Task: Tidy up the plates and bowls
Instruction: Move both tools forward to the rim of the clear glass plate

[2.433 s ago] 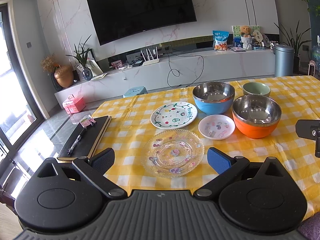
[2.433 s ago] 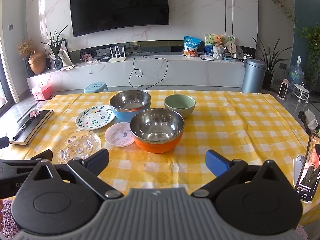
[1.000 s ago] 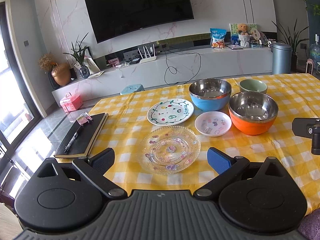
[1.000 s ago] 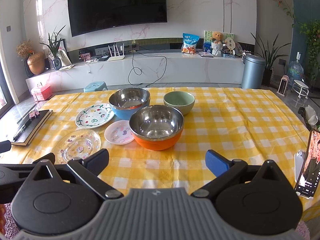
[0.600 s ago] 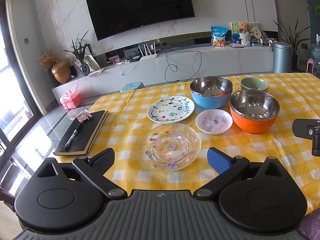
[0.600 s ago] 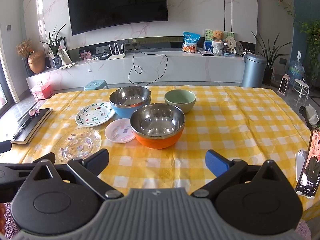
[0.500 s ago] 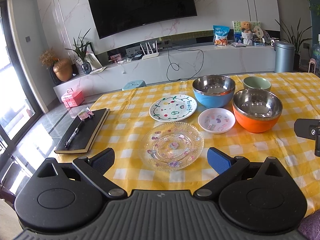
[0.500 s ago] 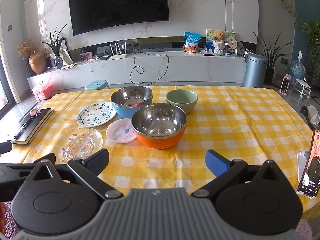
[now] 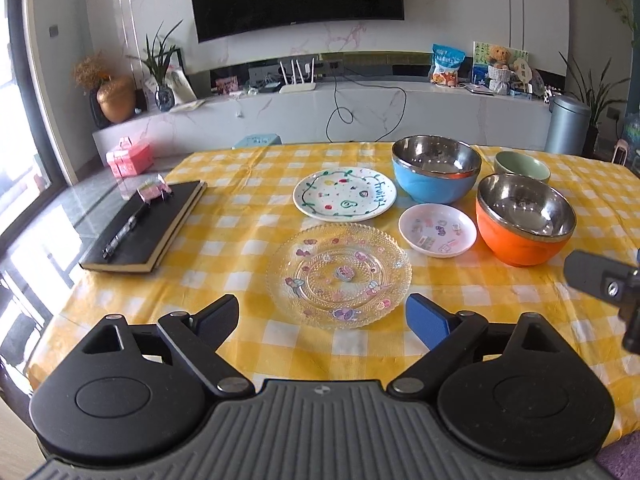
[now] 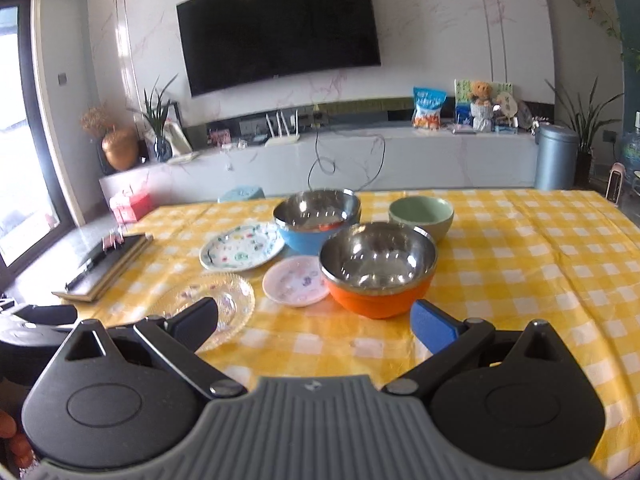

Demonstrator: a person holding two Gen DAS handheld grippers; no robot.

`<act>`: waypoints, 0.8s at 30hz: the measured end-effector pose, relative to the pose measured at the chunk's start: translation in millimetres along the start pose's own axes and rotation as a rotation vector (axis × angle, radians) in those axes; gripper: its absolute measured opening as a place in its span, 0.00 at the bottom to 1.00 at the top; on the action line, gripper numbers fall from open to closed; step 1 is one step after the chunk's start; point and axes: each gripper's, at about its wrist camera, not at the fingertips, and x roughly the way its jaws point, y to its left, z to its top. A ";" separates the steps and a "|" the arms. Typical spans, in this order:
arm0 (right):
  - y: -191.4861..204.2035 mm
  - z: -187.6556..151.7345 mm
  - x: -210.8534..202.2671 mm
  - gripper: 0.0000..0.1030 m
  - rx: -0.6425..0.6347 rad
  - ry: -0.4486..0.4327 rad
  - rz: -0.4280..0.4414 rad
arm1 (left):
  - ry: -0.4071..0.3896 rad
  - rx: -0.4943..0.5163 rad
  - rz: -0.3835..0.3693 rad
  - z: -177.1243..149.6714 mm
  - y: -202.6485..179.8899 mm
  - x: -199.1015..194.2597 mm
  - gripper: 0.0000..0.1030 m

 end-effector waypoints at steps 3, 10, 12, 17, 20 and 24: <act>3.0 -2.0 15.6 0.97 0.009 0.037 0.016 | 0.018 -0.036 -0.028 -0.2 9.6 8.4 0.97; 17.8 -9.0 51.4 0.75 -0.007 0.122 0.050 | 0.019 -0.155 -0.076 -0.7 39.5 24.8 0.85; 21.2 -9.9 59.8 0.67 -0.006 0.138 0.055 | 0.017 -0.157 -0.061 0.3 44.9 29.5 0.78; 32.2 -8.7 83.3 0.63 -0.012 0.184 0.094 | 0.016 -0.184 -0.045 3.7 58.2 45.5 0.72; 38.0 -7.5 95.9 0.63 -0.010 0.196 0.096 | 0.011 -0.195 -0.050 5.1 63.1 54.0 0.72; 43.3 -5.7 108.4 0.57 -0.017 0.187 0.109 | 0.015 -0.203 -0.049 9.6 68.4 66.1 0.72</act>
